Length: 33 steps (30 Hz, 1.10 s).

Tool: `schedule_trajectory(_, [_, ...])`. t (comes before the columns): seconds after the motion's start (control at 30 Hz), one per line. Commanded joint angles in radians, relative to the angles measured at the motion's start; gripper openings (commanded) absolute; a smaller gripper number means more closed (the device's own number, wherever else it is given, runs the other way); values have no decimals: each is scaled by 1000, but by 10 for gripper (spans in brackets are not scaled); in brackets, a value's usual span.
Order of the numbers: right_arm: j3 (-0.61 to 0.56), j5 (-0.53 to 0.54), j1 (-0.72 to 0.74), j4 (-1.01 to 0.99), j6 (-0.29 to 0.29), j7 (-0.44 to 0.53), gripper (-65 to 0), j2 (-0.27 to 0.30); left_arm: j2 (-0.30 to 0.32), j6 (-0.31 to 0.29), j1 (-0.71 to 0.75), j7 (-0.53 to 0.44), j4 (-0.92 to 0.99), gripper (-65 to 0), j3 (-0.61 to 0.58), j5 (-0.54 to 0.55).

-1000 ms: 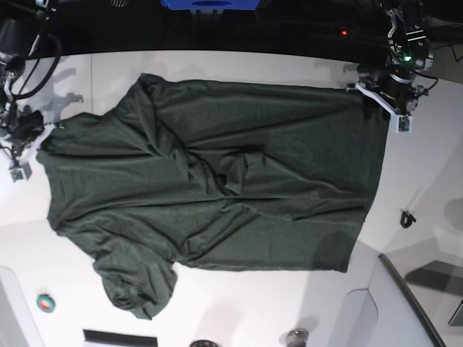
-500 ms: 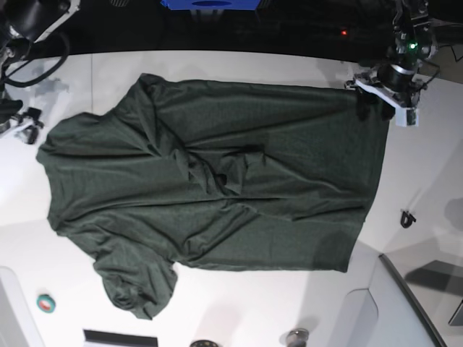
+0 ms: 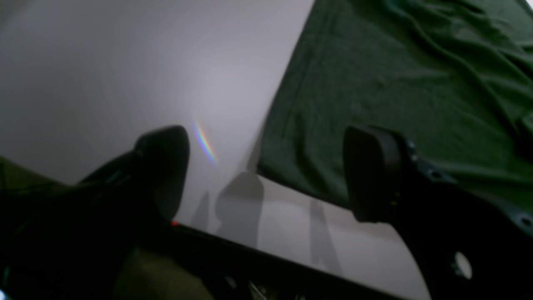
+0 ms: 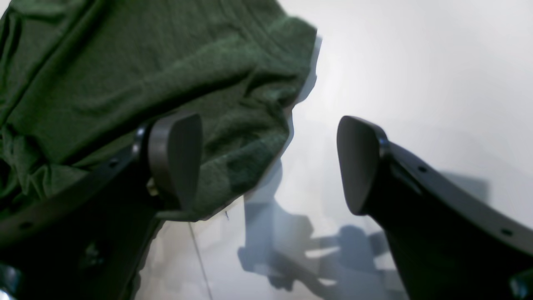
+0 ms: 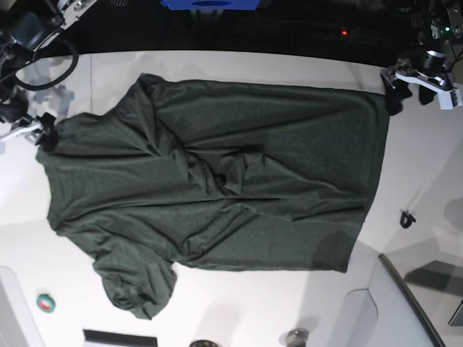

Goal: Layout the t-shirt on the table in an organized manner, then fold the t-shirt properly
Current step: 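Hold the shirt edge with both grippers and pull it straight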

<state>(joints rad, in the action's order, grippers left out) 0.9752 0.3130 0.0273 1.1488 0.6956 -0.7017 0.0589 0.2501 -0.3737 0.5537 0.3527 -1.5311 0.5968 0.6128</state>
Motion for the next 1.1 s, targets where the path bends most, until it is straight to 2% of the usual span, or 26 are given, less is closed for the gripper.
schedule_trajectory(0.0, [1,16,20,-13,3,15,-189,19,8,-18,4,-22,-10,-94,5,12])
schedule_trajectory(0.23, [1,16,39,-131,3,21,-191,65,8,-29,-1,-25,68,-94,5,12])
schedule_trajectory(0.37, [-2,15,41,-131,3,15,-197,63,7,-29,2,-27,85,-94,7,12])
schedule_trajectory(0.57, [-115,15,38,-131,3,17,-198,63,1,-29,2,-27,96,-94,7,12])
schedule_trajectory(0.83, [-114,15,36,-131,3,17,-198,63,7,-31,-77,-25,246,-94,-1,12])
schedule_trajectory(1.07, [-118,15,26,-131,3,17,-198,63,-21,-32,-120,-22,255,-94,-4,12])
